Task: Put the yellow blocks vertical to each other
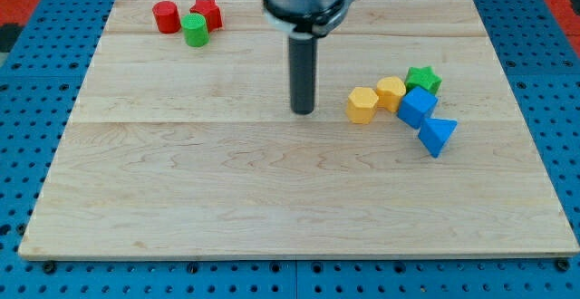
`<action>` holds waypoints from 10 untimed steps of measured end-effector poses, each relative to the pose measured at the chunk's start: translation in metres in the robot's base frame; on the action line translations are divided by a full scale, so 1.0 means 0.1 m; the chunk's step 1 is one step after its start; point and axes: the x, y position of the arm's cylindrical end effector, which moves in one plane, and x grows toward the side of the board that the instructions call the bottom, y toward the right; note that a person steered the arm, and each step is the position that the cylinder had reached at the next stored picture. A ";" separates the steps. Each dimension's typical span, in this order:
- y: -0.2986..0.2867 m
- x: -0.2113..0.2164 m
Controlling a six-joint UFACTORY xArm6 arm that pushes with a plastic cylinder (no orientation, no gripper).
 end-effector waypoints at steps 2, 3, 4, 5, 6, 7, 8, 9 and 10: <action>0.72 -0.03; 1.00 -0.03; 0.69 -0.03; -0.01 -0.22; -0.12 -0.50; 0.41 -0.46; 0.67 -0.56; 0.93 -0.56; 1.15 -0.56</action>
